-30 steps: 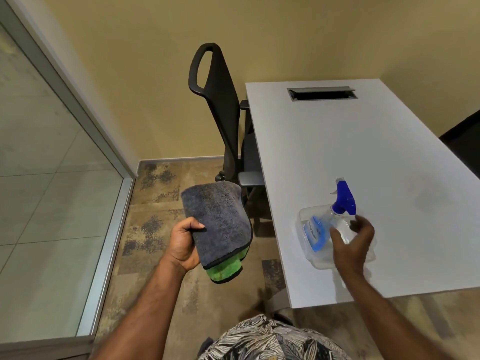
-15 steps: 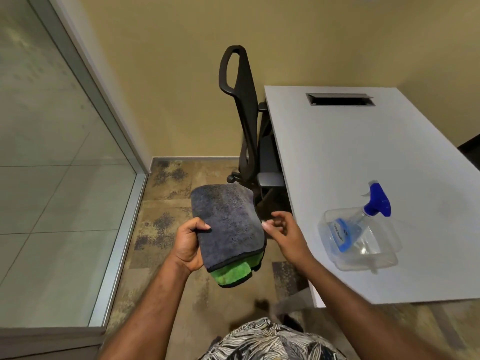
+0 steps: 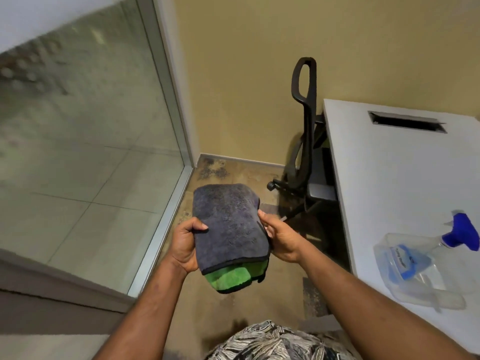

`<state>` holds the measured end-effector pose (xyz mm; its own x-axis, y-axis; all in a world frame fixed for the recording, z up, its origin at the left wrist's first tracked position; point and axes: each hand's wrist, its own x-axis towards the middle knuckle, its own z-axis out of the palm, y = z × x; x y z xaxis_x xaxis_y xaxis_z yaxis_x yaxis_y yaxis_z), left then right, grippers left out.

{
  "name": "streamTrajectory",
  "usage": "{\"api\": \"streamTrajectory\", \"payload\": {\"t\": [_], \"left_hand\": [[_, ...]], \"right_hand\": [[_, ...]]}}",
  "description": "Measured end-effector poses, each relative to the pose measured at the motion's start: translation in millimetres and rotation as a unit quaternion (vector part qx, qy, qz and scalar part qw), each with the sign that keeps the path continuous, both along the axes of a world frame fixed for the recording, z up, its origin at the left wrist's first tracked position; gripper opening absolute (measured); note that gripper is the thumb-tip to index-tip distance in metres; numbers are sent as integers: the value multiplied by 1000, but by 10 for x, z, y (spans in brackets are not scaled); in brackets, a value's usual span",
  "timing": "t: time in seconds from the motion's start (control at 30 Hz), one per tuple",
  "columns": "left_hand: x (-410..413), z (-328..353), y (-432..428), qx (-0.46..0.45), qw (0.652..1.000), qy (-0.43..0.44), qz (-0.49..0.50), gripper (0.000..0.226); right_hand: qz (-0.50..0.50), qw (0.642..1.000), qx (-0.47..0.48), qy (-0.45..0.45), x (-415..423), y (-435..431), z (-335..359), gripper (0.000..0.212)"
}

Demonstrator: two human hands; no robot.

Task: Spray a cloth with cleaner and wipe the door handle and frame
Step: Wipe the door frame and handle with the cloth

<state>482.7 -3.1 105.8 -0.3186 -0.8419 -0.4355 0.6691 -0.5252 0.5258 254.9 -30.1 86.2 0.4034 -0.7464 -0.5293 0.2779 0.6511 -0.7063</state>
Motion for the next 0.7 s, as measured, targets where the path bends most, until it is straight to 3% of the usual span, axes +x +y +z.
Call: {"api": "streamTrajectory", "payload": {"t": [0.33,0.5,0.7], "left_hand": [[767,91,306,13,991,-57,117,39],[1139,127,463,27,979,-97,175,38],[1445,261,577,18,947,-204,248,39]], "right_hand": [[72,996,11,-43,618,-280,70,30],[169,973,92,-124,1015,-404,27,67],[297,935,152,-119,1516,-575,70,71]]}}
